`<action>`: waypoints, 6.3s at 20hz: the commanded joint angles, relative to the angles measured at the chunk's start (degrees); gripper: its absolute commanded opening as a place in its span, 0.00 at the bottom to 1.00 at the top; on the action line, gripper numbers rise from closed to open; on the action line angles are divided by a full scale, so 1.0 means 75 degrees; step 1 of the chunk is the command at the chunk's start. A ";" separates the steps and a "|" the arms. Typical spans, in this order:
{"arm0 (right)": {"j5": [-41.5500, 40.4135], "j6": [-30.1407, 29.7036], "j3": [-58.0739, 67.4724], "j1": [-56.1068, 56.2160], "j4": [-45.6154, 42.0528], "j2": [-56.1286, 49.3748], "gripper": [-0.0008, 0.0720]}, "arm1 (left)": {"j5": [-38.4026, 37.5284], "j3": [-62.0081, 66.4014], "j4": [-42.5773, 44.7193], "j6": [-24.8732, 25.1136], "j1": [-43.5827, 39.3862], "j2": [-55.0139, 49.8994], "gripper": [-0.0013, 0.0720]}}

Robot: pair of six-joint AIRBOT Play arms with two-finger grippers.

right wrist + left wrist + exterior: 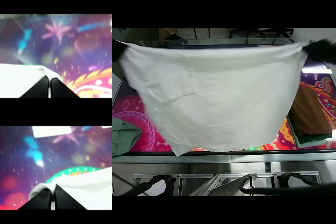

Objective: Fold the shirts.

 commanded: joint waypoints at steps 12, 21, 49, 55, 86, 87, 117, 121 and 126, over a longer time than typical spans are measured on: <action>-0.1687 -0.1209 0.0256 0.0627 0.1390 -0.5147 0.04 | 0.1119 0.1588 0.0959 -0.0953 -0.0627 -0.5493 0.04; -0.1186 -0.0898 0.0516 0.0653 0.0204 -0.5158 0.04 | 0.0245 0.0181 0.0959 -0.1451 -0.0370 -0.5013 0.04; 0.1221 0.0498 -0.2034 -0.0592 -0.2189 -0.1754 0.50 | -0.1349 -0.5464 0.1346 -0.2425 0.0659 -0.0921 0.97; 0.1288 0.0291 -0.4237 -0.1483 -0.2186 -0.0656 0.50 | -0.0428 -0.8460 0.0877 -0.1845 0.1711 -0.0073 0.97; 0.0565 -0.0303 -0.6528 0.0082 -0.1929 -0.1250 0.17 | -0.1078 -0.8617 -0.0111 -0.0752 0.1868 -0.0067 0.04; 0.0557 -0.0303 -0.6525 0.0064 -0.1941 -0.1221 0.17 | -0.1160 -0.8626 -0.0105 -0.0752 0.1868 -0.0067 0.04; 0.1614 0.1702 -0.6373 -0.0428 -0.3628 -0.0344 0.04 | -0.1489 -0.9407 0.0356 -0.1472 0.2562 0.2567 0.03; 0.2002 0.1731 -0.6257 -0.0475 -0.3241 0.0615 0.04 | -0.1652 -0.8979 0.0268 -0.1472 0.2576 0.3611 0.03; 0.0452 -0.0125 -0.5266 -0.0414 -0.0542 0.0970 0.04 | -0.1052 -0.6854 0.0265 -0.1784 0.1970 0.3369 0.03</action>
